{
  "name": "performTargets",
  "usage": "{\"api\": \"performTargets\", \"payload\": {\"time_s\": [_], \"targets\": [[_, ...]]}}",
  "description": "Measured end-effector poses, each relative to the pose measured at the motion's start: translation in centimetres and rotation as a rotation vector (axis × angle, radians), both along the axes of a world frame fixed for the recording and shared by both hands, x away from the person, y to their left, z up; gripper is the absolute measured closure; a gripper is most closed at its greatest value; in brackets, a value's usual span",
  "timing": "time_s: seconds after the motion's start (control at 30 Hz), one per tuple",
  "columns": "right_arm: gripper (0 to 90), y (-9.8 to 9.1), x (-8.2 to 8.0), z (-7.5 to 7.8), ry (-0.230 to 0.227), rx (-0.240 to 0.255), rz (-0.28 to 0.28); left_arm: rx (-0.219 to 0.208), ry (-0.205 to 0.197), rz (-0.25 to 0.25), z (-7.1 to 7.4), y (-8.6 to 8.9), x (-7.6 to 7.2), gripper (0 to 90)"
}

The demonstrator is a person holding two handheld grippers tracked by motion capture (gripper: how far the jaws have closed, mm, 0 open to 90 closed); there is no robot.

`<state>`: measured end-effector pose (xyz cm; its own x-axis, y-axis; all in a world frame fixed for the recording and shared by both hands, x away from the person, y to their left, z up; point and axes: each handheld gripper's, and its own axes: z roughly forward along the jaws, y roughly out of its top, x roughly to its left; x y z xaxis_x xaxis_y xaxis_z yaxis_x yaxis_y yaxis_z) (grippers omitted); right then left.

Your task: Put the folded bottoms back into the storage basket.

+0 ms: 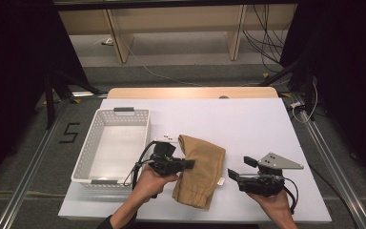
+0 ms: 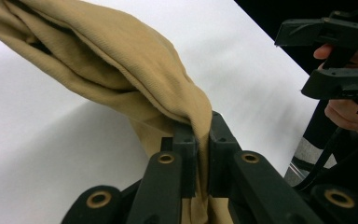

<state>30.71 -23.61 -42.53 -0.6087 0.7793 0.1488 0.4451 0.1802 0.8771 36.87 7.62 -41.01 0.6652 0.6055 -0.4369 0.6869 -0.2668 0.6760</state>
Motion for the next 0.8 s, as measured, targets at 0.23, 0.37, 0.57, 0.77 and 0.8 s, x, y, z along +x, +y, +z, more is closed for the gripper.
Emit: {"api": "performTargets", "payload": {"time_s": [0.23,0.37,0.57,0.77,0.8], "targets": [[24.2,0.0,-0.1,0.0,-0.002,-0.004,-0.001,-0.01,-0.01,0.01,0.8,0.9,0.3,84.6],[24.2,-0.1,0.0,0.0,-0.001,-0.006,-0.002,-0.018,-0.017,0.014,1.3,1.4,0.4,84.6],[24.3,0.0,0.0,0.0,-0.002,-0.008,-0.001,-0.037,-0.033,0.03,2.3,2.7,0.7,84.6],[24.2,0.0,0.0,-0.1,-0.001,-0.012,-0.001,-0.063,-0.054,0.055,3.6,4.4,0.9,84.6],[24.2,0.0,0.0,-0.1,0.0,-0.015,-0.001,-0.069,-0.057,0.059,3.8,4.6,0.9,84.6]]}}
